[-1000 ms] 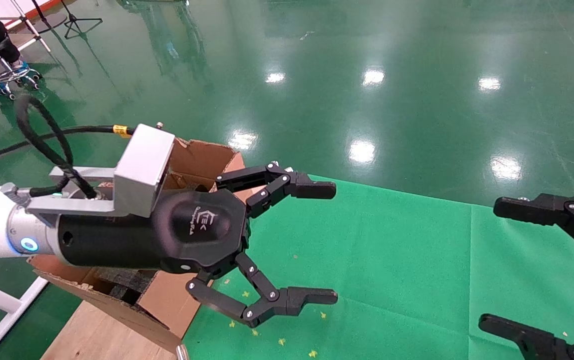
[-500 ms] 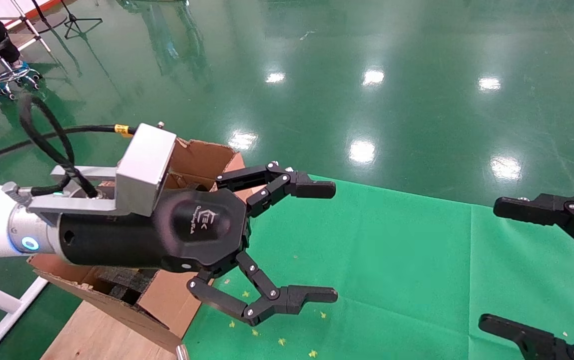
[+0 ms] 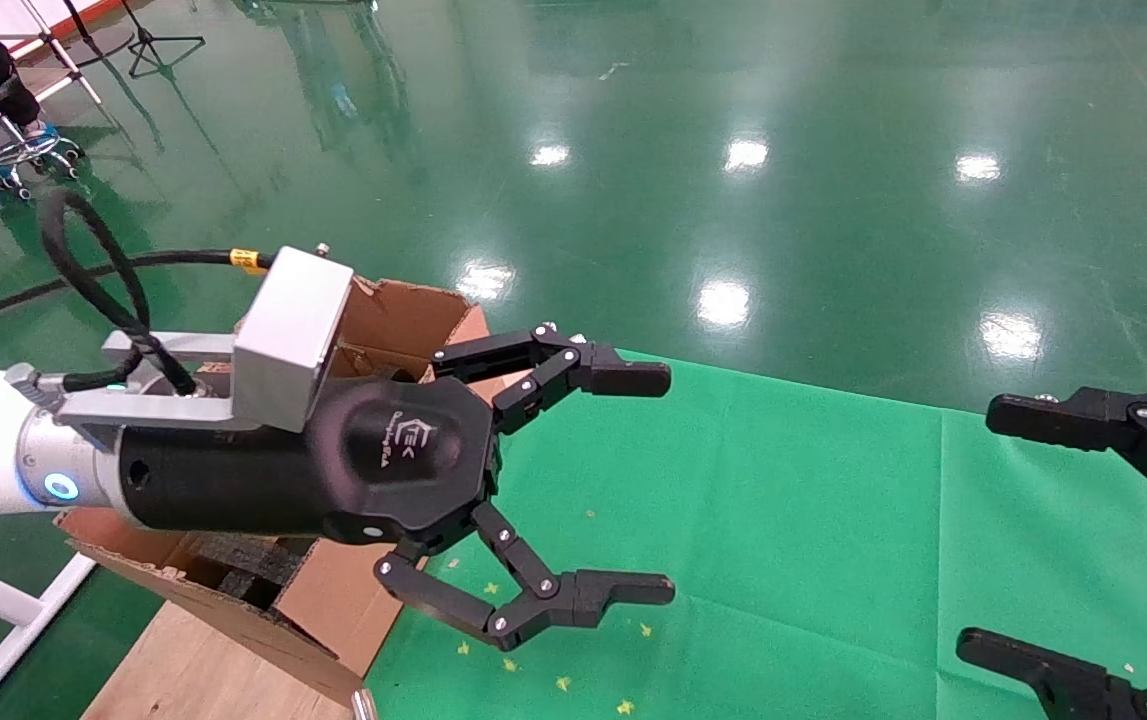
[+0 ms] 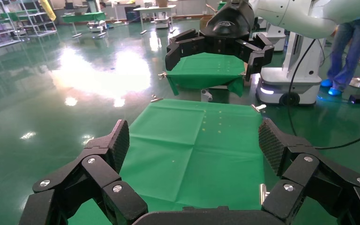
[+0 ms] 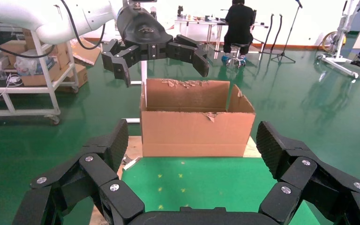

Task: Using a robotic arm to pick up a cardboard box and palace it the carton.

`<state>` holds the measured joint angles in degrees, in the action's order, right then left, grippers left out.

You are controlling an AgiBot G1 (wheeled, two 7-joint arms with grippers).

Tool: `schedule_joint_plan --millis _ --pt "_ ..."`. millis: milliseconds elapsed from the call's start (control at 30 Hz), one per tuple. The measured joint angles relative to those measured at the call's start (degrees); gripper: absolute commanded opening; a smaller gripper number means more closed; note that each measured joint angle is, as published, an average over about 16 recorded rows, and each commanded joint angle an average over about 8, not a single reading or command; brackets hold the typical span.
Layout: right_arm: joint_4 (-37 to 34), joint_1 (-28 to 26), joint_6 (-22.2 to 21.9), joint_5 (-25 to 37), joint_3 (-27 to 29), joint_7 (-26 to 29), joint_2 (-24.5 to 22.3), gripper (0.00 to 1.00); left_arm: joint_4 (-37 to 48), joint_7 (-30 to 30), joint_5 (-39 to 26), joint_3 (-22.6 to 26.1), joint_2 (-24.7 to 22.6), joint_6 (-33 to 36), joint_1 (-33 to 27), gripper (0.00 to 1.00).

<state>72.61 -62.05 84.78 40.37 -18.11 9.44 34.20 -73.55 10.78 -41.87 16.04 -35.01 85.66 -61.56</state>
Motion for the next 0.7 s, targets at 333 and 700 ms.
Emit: schedule_joint_plan --millis 333,700 --pt "0.00 0.00 0.00 0.00 0.00 0.00 0.00 1.00 0.03 0.00 -0.02 0.03 0.00 0.00 -0.03 1.00" --pt "0.00 0.00 0.00 0.00 0.00 0.00 0.00 1.00 0.04 0.00 -0.04 0.04 0.00 0.00 -0.05 1.00"
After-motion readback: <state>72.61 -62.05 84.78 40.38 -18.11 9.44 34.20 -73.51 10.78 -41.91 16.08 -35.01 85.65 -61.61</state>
